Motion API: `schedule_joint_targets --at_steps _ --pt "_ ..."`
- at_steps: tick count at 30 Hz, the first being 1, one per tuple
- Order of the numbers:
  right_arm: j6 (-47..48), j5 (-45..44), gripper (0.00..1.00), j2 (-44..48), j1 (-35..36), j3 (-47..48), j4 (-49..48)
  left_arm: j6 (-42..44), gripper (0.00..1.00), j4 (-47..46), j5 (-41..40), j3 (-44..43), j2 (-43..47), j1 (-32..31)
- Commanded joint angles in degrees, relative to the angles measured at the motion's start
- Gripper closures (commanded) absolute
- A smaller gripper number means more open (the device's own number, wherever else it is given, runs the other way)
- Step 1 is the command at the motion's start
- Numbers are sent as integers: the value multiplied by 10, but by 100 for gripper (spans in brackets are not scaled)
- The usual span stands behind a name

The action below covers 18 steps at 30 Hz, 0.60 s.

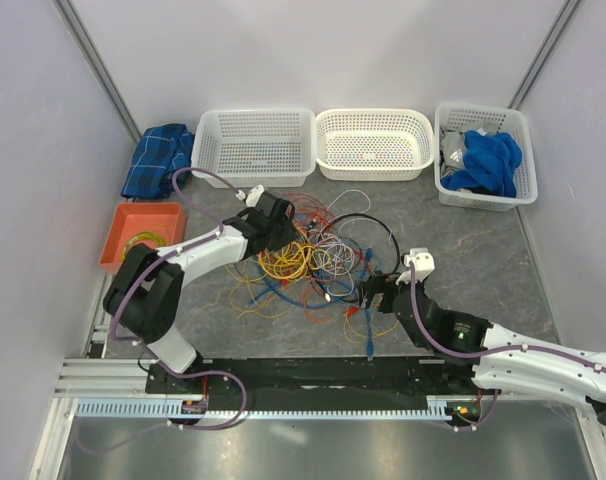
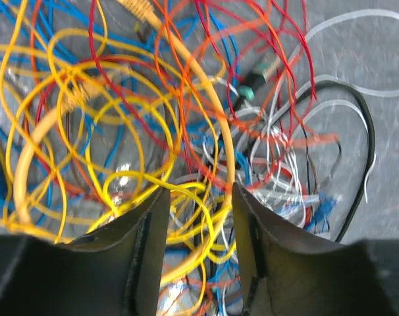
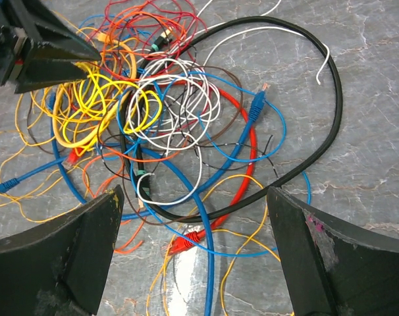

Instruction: Untangle the cables

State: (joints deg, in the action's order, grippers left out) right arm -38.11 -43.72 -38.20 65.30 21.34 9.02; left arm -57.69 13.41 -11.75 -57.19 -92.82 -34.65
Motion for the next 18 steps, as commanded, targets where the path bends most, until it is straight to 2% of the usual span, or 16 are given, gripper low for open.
schedule_joint_targets --at_steps 1,3,4,5,6,11,17,18 --pt "-10 -14 2 -7 1 1 5 -23 49 -11 24 -27 -35 12" --pt "-8 -11 2 -20 1 8 9 -20 61 -15 25 -27 -36 13" --pt "-7 -10 2 -23 1 13 12 -16 82 -17 28 -27 -33 14" --pt "-3 -9 2 -28 1 15 14 -12 94 -17 29 -28 -29 14" --pt "0 -9 2 -32 1 18 14 1 98 -14 32 -34 -12 14" --pt "13 -8 2 -38 1 28 3 71 98 36 45 -85 60 13" --pt "22 -22 2 -44 1 28 -22 187 98 150 52 -207 155 8" --pt "21 -24 2 -46 1 27 -29 208 98 168 48 -249 162 7"
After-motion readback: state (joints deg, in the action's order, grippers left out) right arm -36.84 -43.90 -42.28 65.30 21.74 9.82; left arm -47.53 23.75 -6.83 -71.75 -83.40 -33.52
